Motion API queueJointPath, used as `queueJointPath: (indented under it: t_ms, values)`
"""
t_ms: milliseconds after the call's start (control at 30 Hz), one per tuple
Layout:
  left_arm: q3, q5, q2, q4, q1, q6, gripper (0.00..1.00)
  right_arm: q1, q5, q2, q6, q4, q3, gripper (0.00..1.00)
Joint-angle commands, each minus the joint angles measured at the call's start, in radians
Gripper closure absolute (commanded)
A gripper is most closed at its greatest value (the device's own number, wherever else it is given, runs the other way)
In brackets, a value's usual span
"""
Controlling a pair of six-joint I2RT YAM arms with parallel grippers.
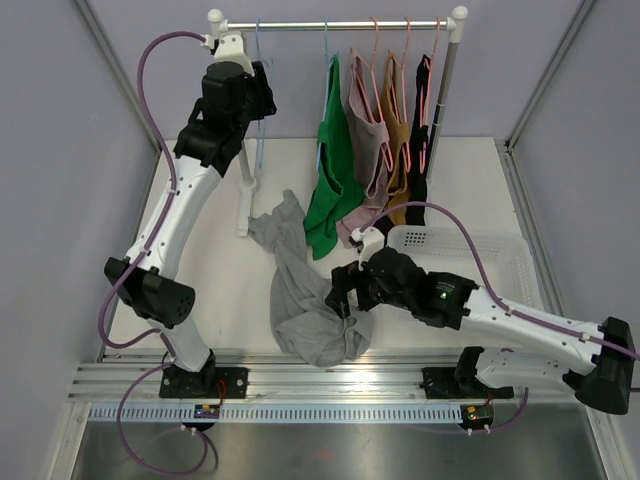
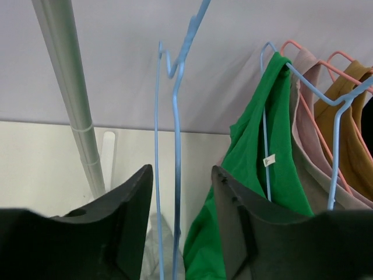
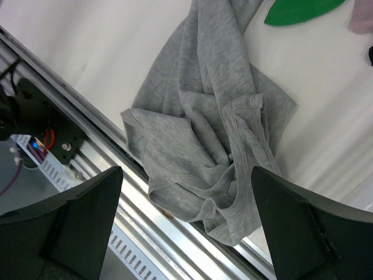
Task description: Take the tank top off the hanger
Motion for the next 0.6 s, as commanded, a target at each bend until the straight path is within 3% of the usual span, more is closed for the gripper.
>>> queueJointPath:
  t_ms: [0, 67, 100, 133, 367, 567]
  values:
    - [-0.032, 0.038, -0.101, 0.036, -0.001, -0.011, 0.38, 0.009, -0.026, 0.126, -0.074, 0.040, 0.041, 0.01]
    - [-0.037, 0.055, -0.151, 0.007, -0.001, -0.003, 0.28, 0.009, -0.023, 0.198, -0.097, 0.022, 0.096, 0.00]
    - [-0.037, 0.052, -0.170, -0.034, -0.001, 0.006, 0.05, 0.009, -0.023, 0.267, -0.103, 0.023, 0.111, 0.01]
    - [-0.038, 0.052, -0.210, -0.056, -0.001, 0.006, 0.01, 0.009, -0.014, 0.300, -0.105, 0.034, 0.136, 0.00]
    - [-0.233, 0.028, -0.435, -0.116, -0.001, -0.025, 0.01, 0.009, 0.047, 0.594, -0.125, 0.079, 0.292, 0.00]
    - [-0.469, -0.006, -0.734, -0.252, -0.001, -0.136, 0.01, 0.010, 0.113, 0.821, -0.102, 0.052, 0.438, 0.01]
